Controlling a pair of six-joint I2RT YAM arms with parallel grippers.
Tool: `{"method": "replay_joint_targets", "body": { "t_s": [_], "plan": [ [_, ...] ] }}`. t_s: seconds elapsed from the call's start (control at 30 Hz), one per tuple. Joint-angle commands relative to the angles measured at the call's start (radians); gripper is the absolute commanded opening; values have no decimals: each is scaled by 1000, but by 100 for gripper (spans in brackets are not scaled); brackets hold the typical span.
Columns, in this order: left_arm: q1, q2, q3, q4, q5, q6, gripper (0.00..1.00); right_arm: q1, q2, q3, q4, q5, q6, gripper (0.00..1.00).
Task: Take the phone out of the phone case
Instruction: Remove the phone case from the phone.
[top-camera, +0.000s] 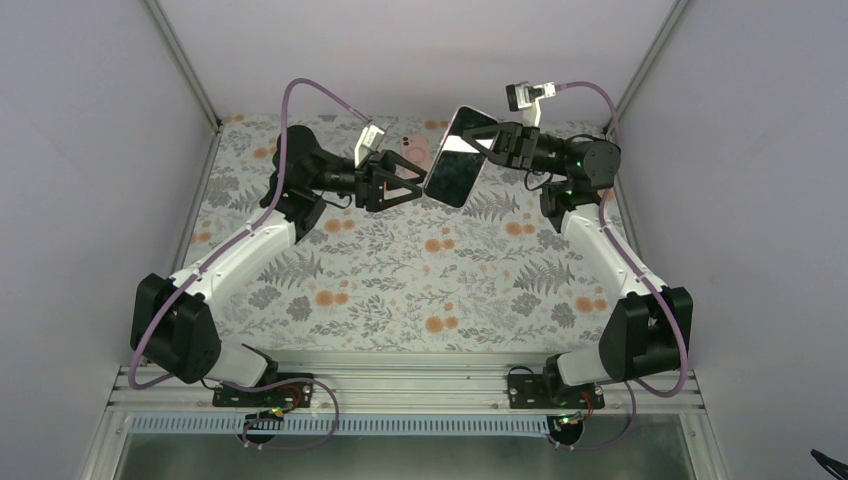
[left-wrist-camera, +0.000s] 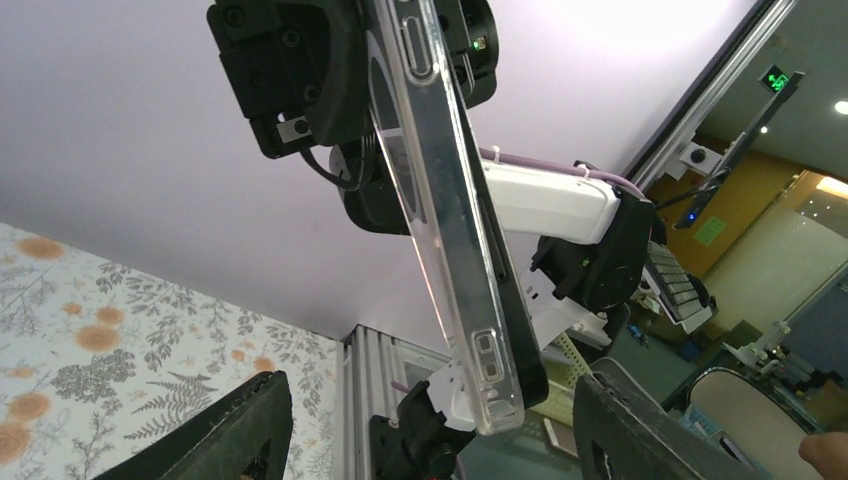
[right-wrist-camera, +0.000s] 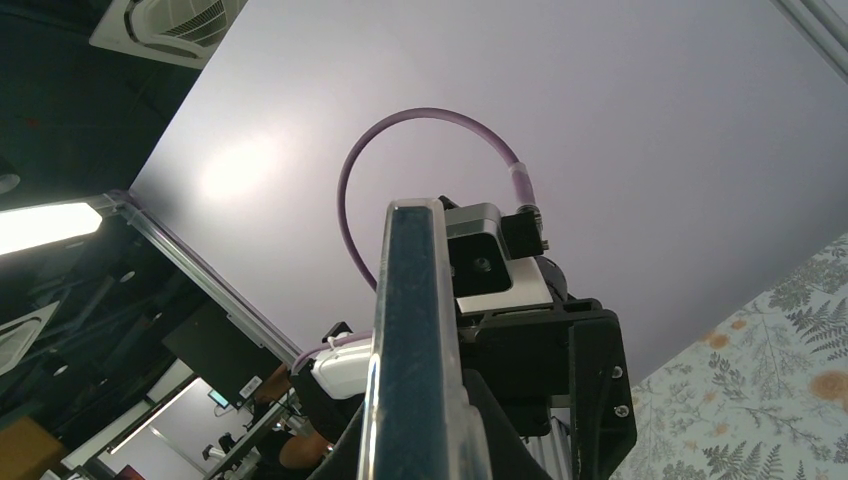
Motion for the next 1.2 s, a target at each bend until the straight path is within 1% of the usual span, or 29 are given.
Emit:
{"method": "replay_joint_targets", "body": {
  "t_s": [0.0, 0.17, 0.3, 0.53, 0.7, 0.77, 0.83, 1.17],
  "plan": [
    [-4, -5, -4, 59, 17, -14, 70, 1, -28, 2, 33, 44, -13, 4],
    [-4, 5, 22, -61, -15, 66, 69, 0, -33, 0, 35, 42, -13, 4],
    [-4, 13, 18, -71, -26, 71, 69, 0, -34, -2, 40, 44, -7, 4],
    [7, 26, 20, -136, -70, 95, 68, 4, -37, -9, 93, 42, 29, 4],
    [21, 37, 24, -234, -144, 135, 66, 15, -34, -14, 131, 45, 50, 4],
    [23, 48, 43, -312, -188, 189, 65, 22, -33, -22, 162, 48, 69, 4],
    [25, 55, 52, -351, -219, 216, 64, 28, -29, -27, 184, 50, 86, 4],
    [36, 73, 87, -390, -259, 236, 64, 89, -17, -55, 192, 41, 84, 4]
  ]
}}
